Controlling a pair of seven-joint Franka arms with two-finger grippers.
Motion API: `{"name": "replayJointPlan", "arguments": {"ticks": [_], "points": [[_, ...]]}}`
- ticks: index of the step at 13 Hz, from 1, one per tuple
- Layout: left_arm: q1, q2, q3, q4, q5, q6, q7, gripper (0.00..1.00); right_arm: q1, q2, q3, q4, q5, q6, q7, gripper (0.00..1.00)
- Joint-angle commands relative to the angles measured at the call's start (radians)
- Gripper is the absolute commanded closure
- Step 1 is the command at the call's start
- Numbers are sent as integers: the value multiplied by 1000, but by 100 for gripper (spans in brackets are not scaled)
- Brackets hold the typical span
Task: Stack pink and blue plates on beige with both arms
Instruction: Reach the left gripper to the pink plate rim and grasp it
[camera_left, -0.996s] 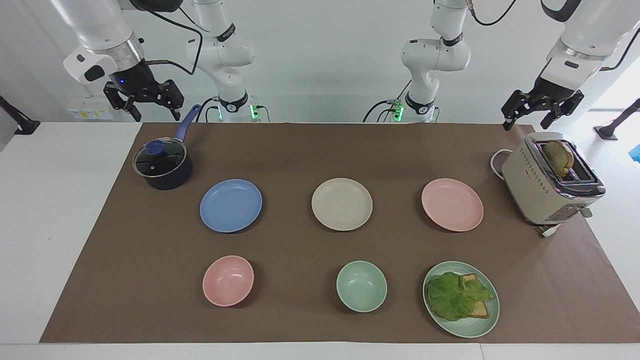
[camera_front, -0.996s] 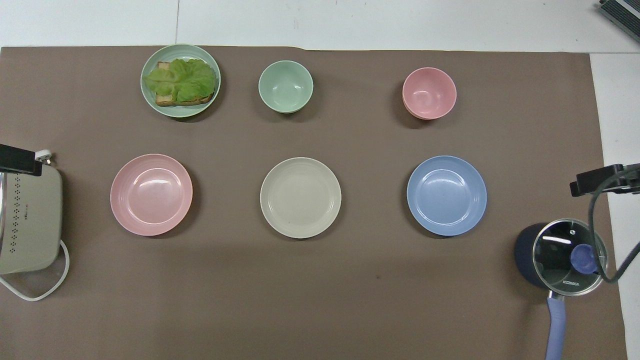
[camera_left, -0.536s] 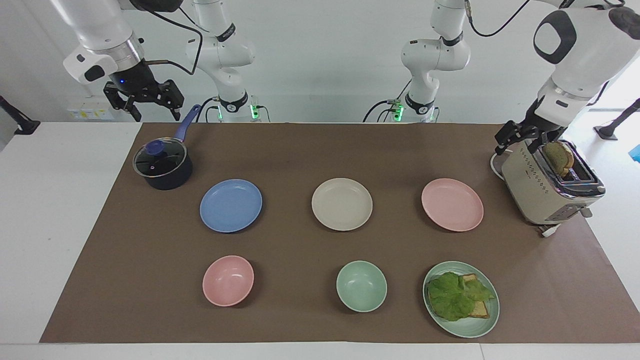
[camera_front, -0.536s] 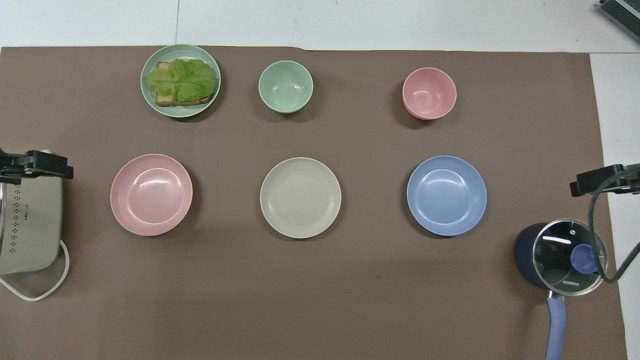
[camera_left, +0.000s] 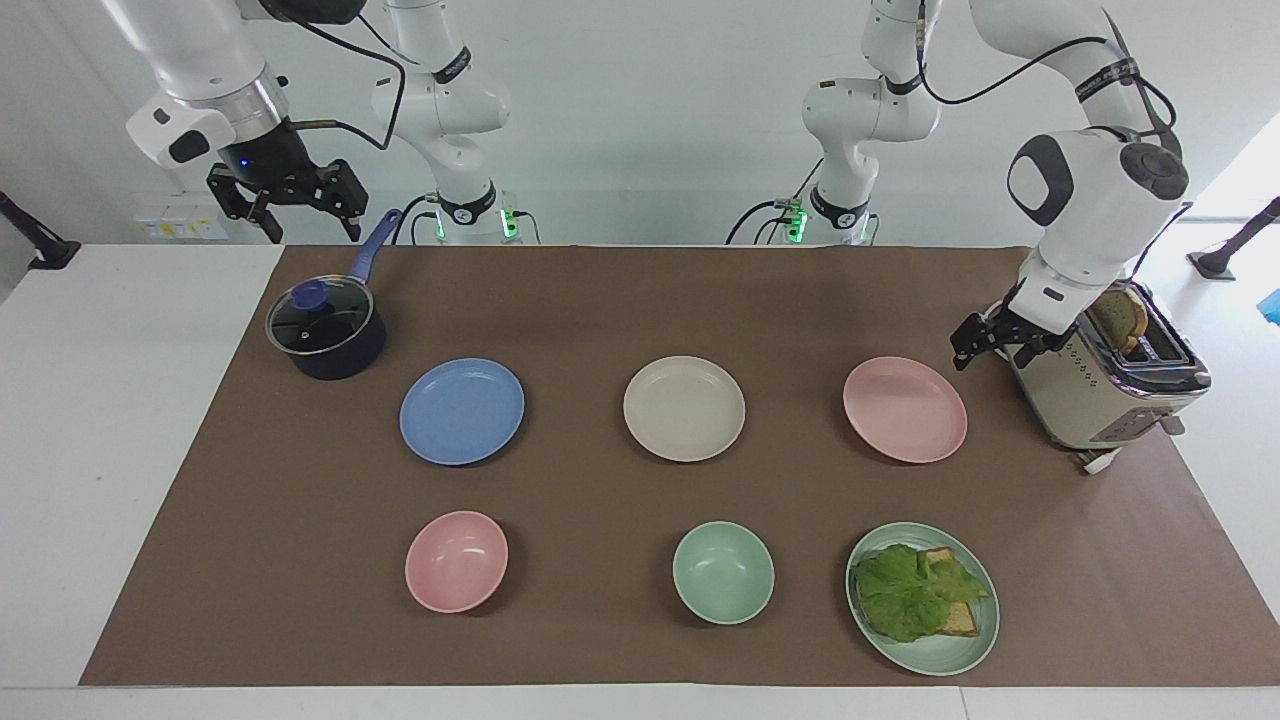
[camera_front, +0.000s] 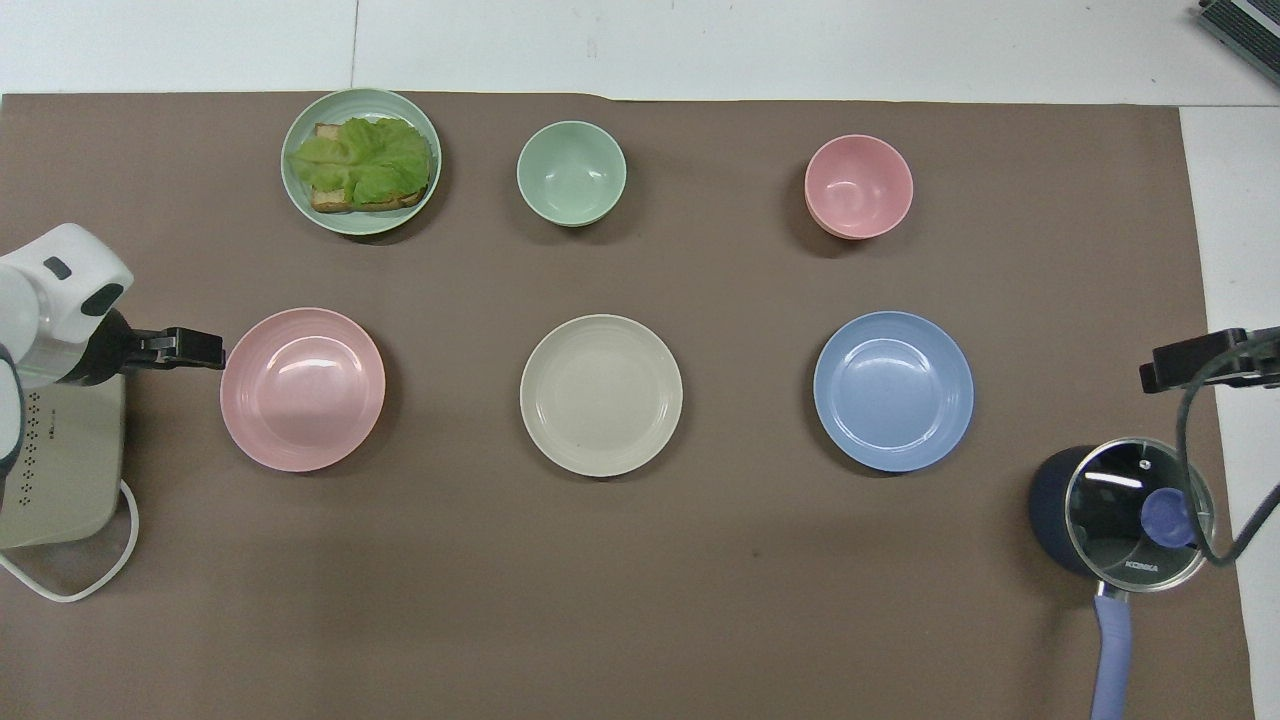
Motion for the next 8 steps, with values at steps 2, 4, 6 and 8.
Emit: {"name": "replayJointPlan", "arguments": {"ticks": [2, 4, 6, 8], "points": [[19, 68, -1, -42, -11, 101, 17, 0, -9, -16, 5, -13, 1, 5, -25, 0], [20, 103, -1, -41, -11, 118, 5, 0, -9, -16, 5, -13, 1, 6, -25, 0], [29, 123, -1, -45, -11, 116, 4, 0, -9, -16, 5, -13, 1, 5, -25, 0], [39, 119, -1, -62, -12, 100, 2, 0, -9, -16, 5, -13, 1, 6, -25, 0]]}}
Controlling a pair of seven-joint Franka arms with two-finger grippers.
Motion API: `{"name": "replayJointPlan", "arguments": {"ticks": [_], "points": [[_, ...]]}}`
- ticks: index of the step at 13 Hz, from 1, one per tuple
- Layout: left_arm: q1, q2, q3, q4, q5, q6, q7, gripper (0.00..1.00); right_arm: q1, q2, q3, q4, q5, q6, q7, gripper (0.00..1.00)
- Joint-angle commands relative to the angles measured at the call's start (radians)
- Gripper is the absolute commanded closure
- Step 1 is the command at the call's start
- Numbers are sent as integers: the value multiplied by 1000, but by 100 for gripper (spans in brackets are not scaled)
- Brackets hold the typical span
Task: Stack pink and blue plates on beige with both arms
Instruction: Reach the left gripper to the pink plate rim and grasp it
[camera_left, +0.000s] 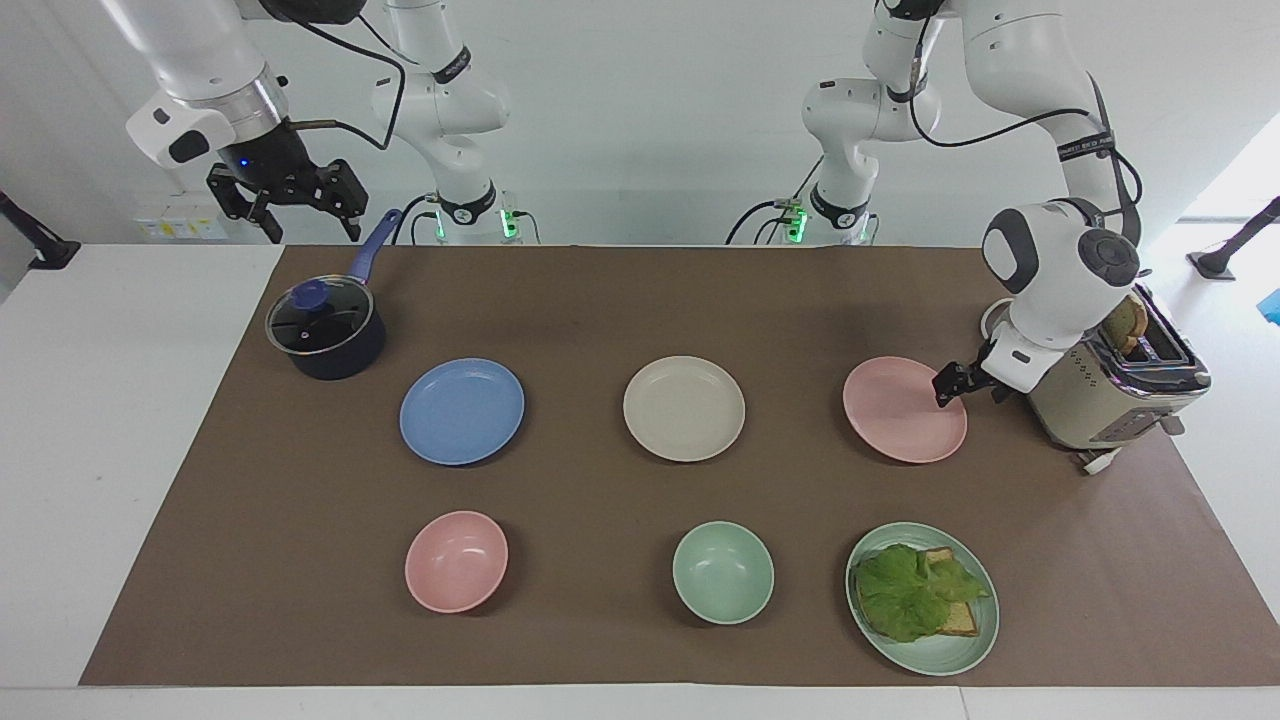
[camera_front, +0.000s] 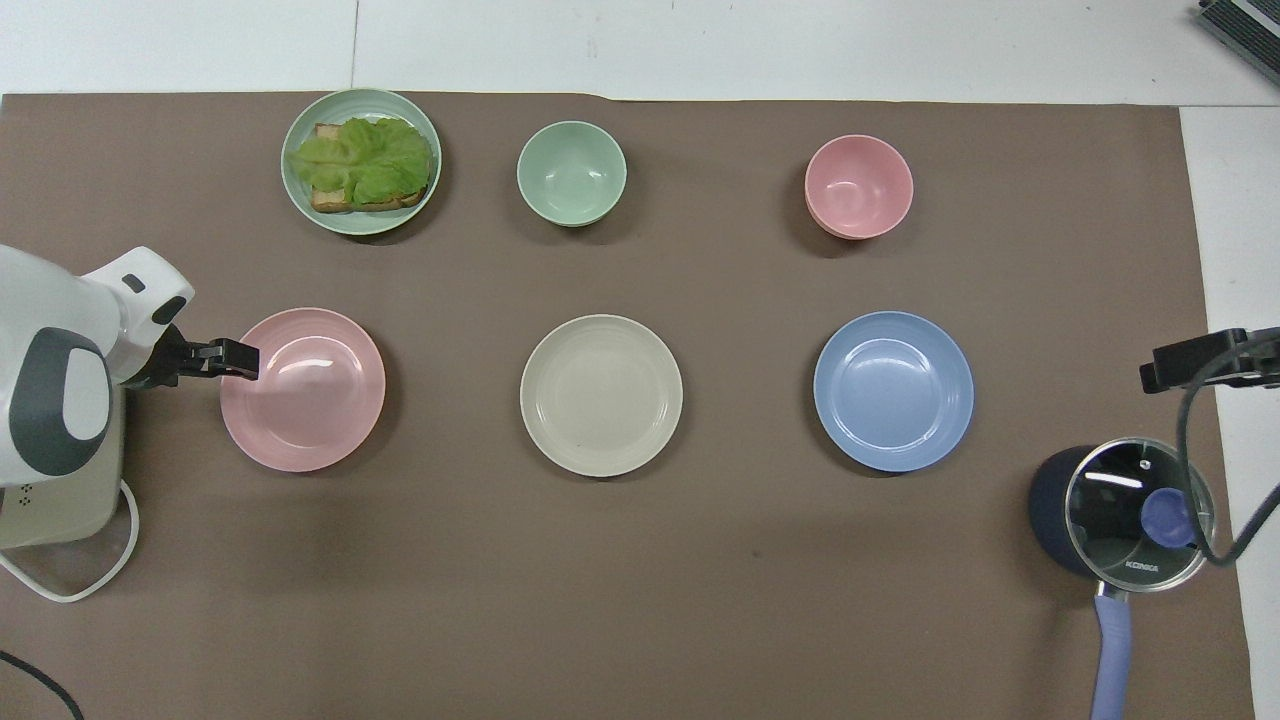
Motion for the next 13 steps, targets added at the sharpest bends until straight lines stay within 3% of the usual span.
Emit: {"name": "replayJointPlan", "arguments": {"ticks": [1, 7, 8, 9, 10, 11, 13], "points": [[16, -17, -5, -50, -12, 11, 1, 0, -9, -16, 5, -13, 1, 6, -25, 0], [7, -24, -5, -104, -12, 12, 0, 0, -9, -16, 5, -13, 1, 5, -25, 0], [11, -24, -5, -103, -12, 9, 0, 19, -9, -16, 5, -13, 1, 6, -25, 0], [13, -24, -5, -100, -12, 9, 1, 53, -9, -16, 3, -13, 1, 6, -25, 0], [16, -23, -5, -97, -12, 6, 3, 82, -9, -16, 5, -13, 1, 5, -25, 0], [18, -23, -5, -95, -12, 4, 6, 100, -9, -16, 5, -13, 1, 6, -25, 0], [19, -23, -5, -90, -12, -8, 4, 100, -9, -16, 5, -13, 1, 6, -25, 0]]}}
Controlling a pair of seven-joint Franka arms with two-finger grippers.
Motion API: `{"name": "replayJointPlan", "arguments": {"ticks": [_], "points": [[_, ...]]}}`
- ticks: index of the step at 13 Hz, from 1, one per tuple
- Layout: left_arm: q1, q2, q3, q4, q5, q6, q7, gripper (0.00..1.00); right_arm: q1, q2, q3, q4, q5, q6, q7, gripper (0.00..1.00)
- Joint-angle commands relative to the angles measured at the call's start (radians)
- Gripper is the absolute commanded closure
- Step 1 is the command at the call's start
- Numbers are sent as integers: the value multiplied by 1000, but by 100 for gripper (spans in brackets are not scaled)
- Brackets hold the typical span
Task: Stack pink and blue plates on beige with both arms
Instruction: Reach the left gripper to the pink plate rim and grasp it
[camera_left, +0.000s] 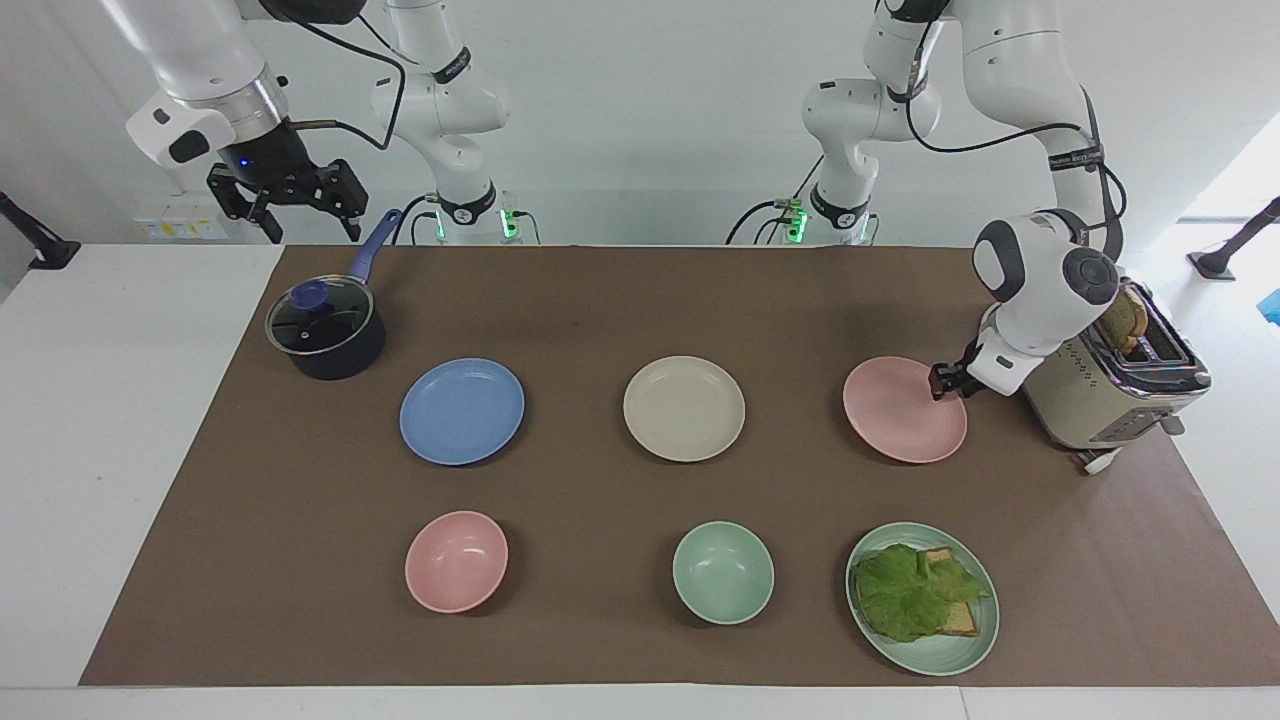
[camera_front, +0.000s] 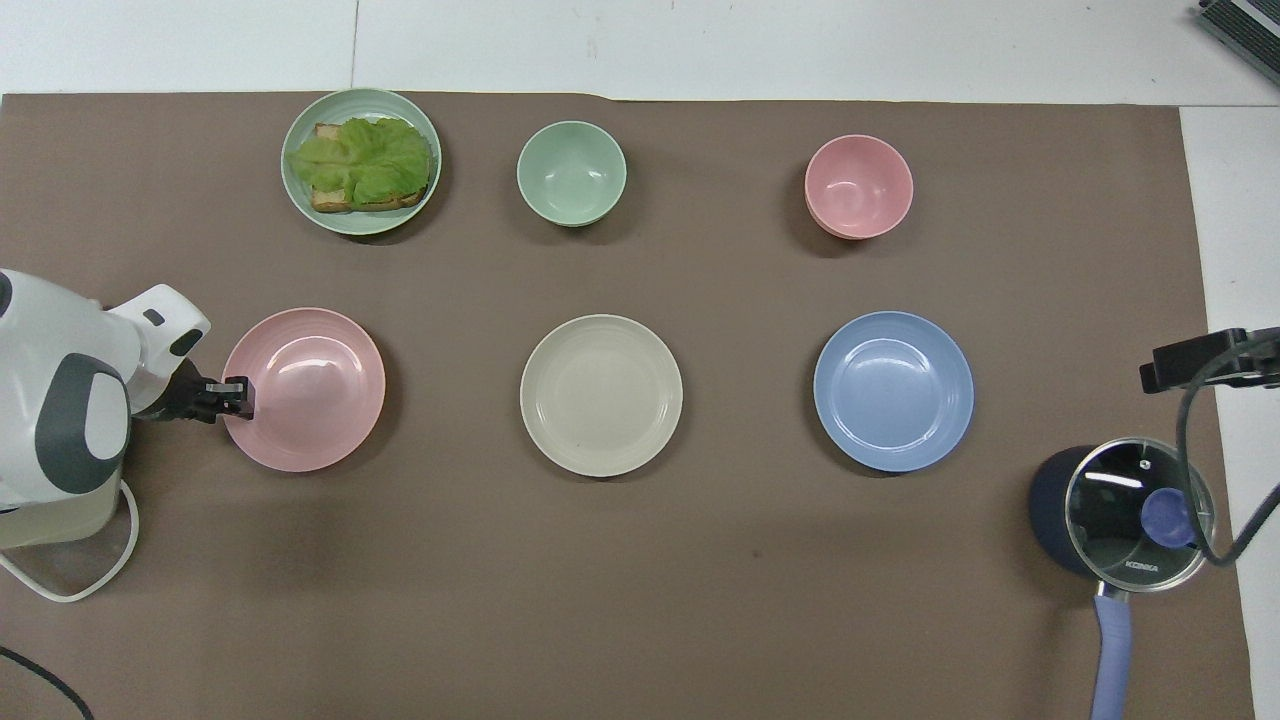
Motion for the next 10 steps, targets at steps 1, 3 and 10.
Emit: {"name": "replayJointPlan", "arguments": {"ticks": [1, 3, 10], "points": [[11, -20, -3, -5, -12, -22, 6, 100, -9, -16, 5, -13, 1, 6, -25, 0], [15, -14, -4, 29, -21, -71, 8, 100, -9, -16, 5, -13, 1, 6, -24, 0], [9, -69, -13, 202, -199, -370, 3, 100, -9, -16, 5, -13, 1, 6, -24, 0]]}}
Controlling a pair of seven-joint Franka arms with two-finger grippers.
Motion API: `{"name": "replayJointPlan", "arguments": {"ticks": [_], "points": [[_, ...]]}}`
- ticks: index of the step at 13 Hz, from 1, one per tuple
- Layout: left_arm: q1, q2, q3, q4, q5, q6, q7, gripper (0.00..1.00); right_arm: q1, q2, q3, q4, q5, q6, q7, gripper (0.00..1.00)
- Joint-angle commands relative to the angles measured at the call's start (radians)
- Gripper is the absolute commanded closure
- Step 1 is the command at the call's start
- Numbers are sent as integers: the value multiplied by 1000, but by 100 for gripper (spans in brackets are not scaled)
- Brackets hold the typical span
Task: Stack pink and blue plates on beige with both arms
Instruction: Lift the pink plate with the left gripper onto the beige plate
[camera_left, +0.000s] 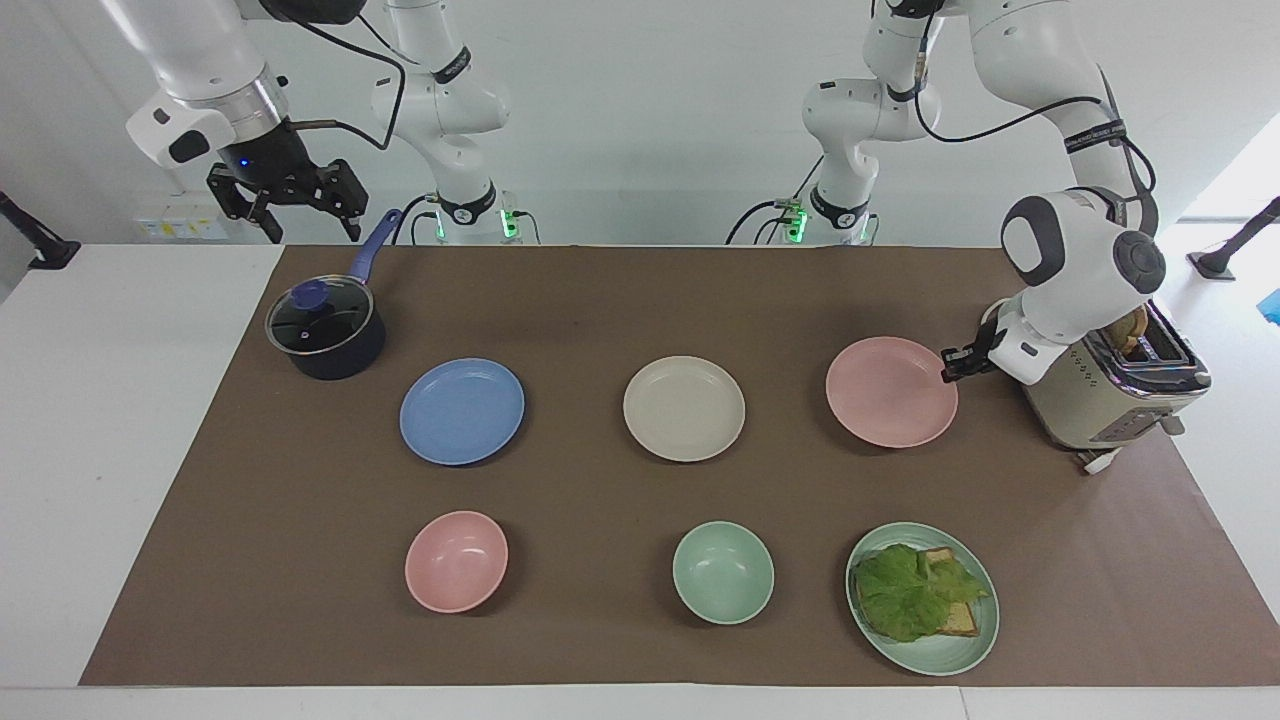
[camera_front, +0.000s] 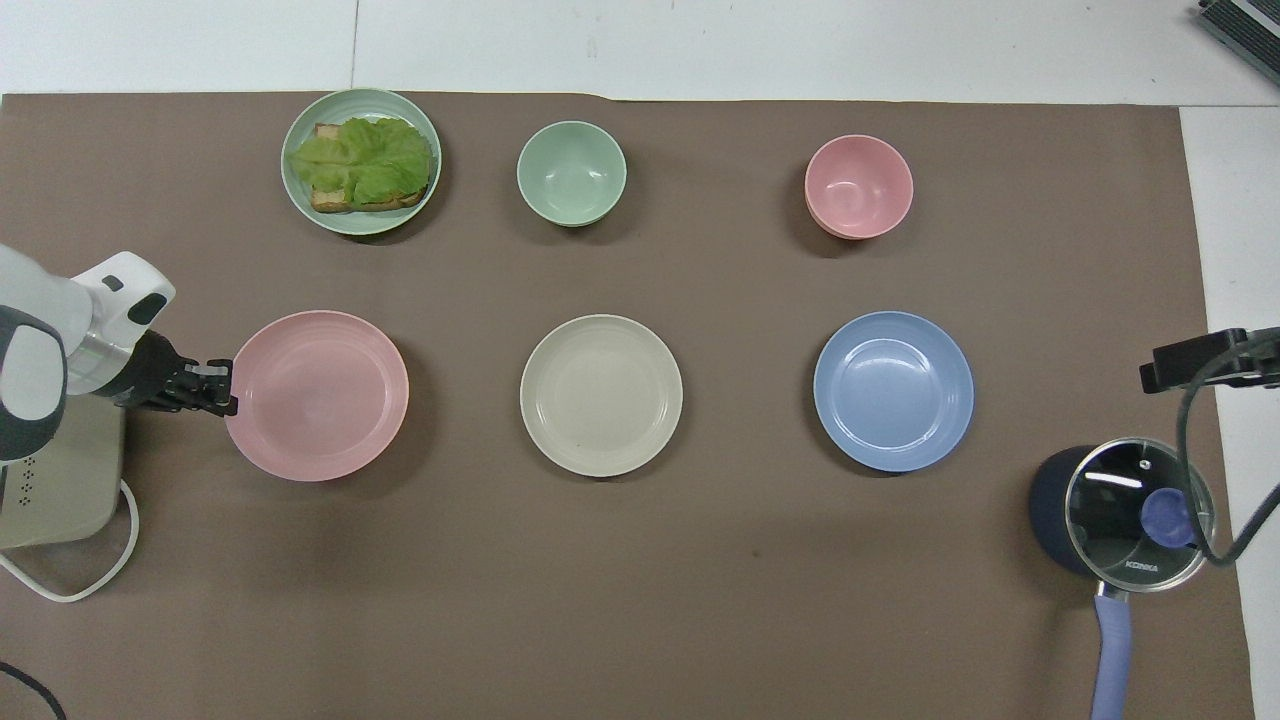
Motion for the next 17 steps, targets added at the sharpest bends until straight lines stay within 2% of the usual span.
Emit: {"name": "replayJointPlan", "arguments": {"ticks": [1, 7, 12, 15, 17], "points": [[-2, -61, -9, 30, -88, -78, -14, 100, -9, -16, 5, -13, 1, 6, -25, 0], [-152, -75, -33, 20, -214, 14, -221, 100, -12, -16, 5, -13, 1, 6, -25, 0], [-331, -75, -35, 12, -217, 121, -416, 100, -7, -16, 6, -15, -1, 8, -39, 0], [-451, -57, -35, -23, -219, 231, -522, 100, -13, -23, 6, -45, -1, 79, -66, 0], [-493, -39, -35, -66, -223, 296, -530, 100, -15, -40, 5, -73, -1, 101, -68, 0]]}}
